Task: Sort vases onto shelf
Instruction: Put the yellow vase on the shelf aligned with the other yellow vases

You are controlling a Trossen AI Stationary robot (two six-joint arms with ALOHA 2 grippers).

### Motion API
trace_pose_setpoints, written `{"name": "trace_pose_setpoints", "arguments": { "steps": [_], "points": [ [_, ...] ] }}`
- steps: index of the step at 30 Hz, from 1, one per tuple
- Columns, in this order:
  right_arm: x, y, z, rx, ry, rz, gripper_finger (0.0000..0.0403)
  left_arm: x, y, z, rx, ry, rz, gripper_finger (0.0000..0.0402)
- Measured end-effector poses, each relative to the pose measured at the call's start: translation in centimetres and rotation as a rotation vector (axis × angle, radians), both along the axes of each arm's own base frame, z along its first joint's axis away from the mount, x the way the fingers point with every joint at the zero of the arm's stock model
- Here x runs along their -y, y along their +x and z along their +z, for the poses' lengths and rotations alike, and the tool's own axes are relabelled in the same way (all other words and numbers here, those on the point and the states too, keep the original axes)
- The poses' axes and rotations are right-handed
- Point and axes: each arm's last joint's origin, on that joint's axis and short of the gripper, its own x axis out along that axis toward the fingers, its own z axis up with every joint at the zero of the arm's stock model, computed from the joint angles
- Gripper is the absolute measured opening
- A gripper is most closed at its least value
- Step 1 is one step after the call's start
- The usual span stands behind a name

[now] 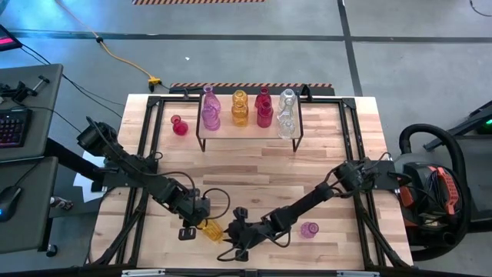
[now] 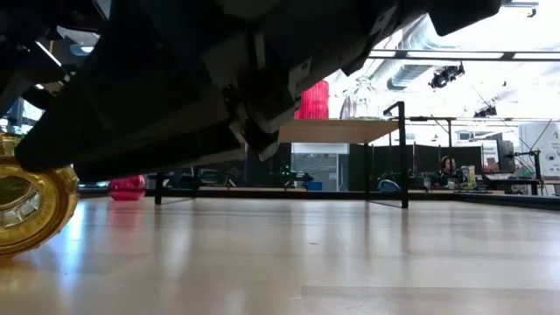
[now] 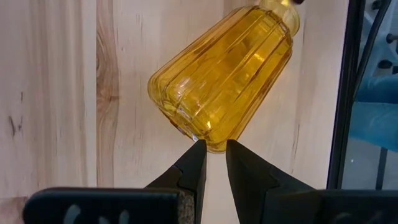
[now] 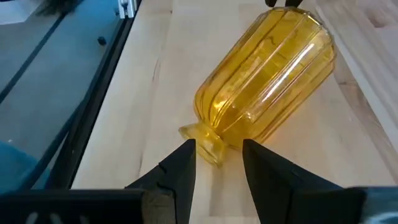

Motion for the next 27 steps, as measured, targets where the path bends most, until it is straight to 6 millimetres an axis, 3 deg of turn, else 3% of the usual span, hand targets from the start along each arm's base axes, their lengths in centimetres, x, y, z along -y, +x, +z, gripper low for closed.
{"name": "trace_pose_setpoints", "arguments": {
  "steps": [8,27],
  "points": [
    [-0.16,0.13,-0.87,-0.004,0.027,0.016,0.0126,0.05,0.08,0.03,0.008,-0.006,0.002,0.0054],
    [-0.32,0.14,-0.73,0.008,0.042,0.016,0.0126,0.36,0.52,0.29,0.036,-0.065,0.066,0.0054]
  ]
}}
